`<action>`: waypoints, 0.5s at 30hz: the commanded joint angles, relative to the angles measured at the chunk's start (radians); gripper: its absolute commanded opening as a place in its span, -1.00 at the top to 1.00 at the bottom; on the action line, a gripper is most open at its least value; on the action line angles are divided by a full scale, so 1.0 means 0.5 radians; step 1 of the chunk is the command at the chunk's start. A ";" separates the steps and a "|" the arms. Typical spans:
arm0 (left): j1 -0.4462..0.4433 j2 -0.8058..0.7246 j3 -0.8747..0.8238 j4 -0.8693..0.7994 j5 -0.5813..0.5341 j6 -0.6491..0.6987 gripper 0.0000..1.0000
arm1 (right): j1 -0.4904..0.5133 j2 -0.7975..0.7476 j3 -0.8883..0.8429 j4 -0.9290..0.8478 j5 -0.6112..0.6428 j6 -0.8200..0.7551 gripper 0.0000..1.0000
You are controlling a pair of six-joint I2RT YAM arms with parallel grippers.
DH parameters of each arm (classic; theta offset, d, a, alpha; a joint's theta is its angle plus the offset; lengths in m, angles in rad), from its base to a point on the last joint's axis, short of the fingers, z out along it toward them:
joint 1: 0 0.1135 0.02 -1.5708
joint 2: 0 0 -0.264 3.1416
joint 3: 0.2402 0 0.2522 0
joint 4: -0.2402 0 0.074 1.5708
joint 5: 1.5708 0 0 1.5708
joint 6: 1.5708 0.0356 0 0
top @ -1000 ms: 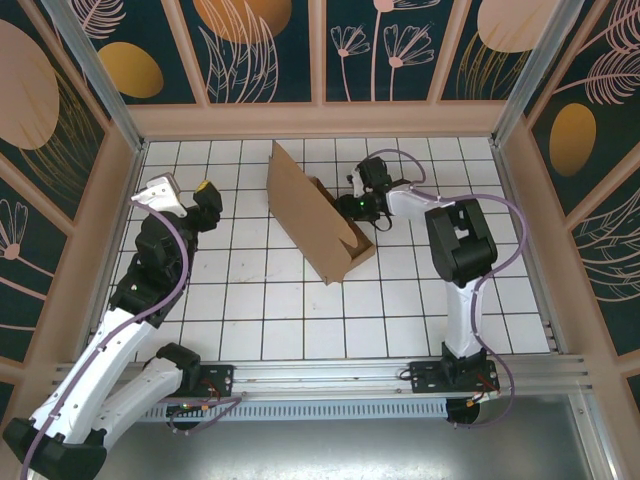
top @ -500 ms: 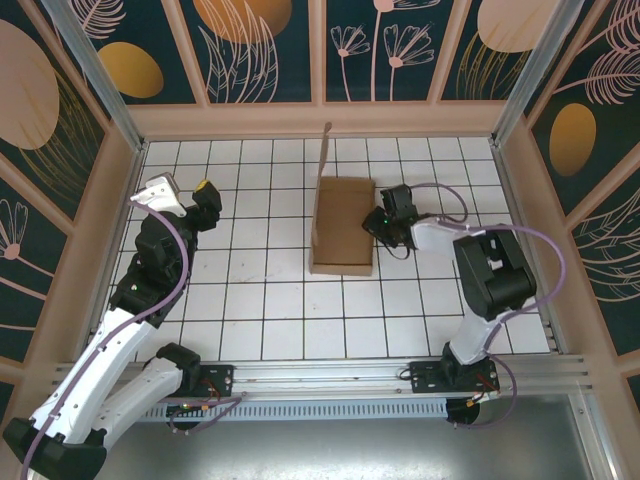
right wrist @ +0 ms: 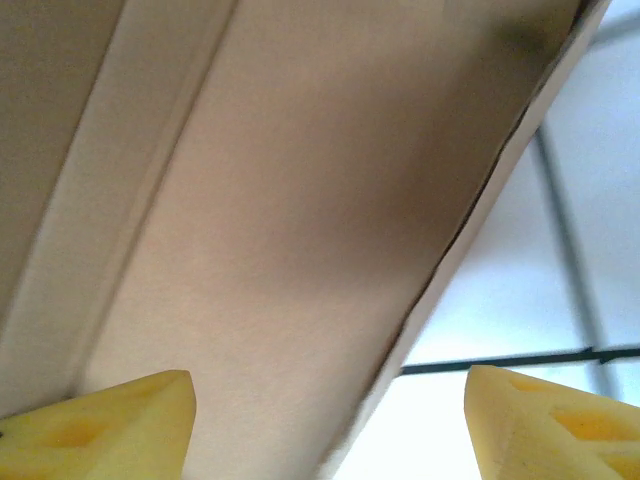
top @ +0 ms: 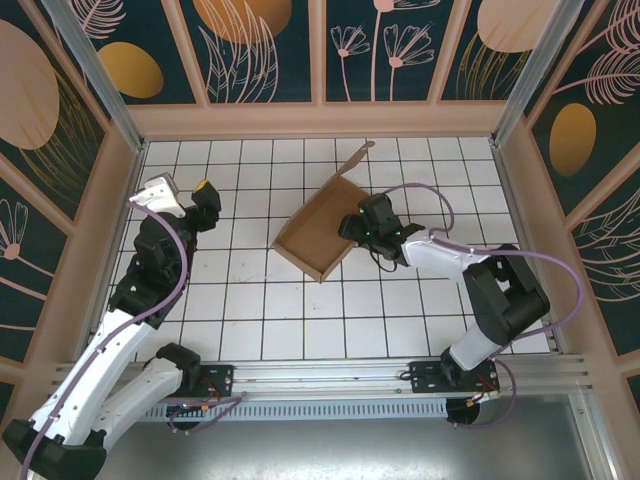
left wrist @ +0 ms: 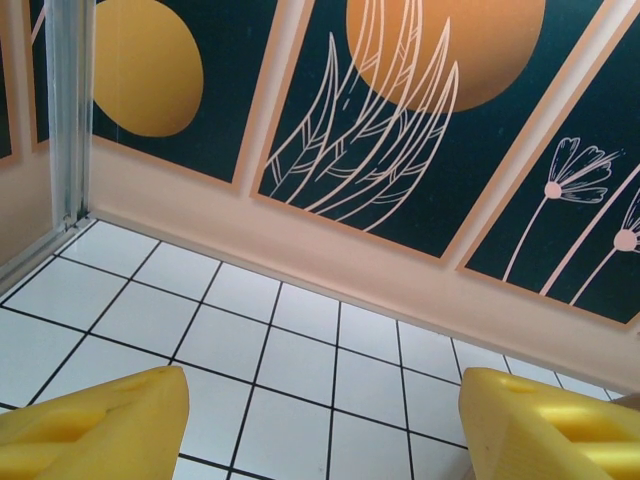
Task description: Fold the paper box
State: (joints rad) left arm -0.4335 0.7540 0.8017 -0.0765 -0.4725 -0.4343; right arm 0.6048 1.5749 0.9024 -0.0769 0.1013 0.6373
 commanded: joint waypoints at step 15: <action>0.009 -0.060 -0.034 0.092 0.025 -0.018 -0.44 | -0.406 0.760 0.973 -0.120 -0.316 -1.826 -0.34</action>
State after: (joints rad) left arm -0.4335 0.7357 0.7910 -0.0597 -0.4683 -0.4385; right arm 0.4053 1.9121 1.3064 -0.1009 0.0151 -0.1505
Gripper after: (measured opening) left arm 0.719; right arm 0.667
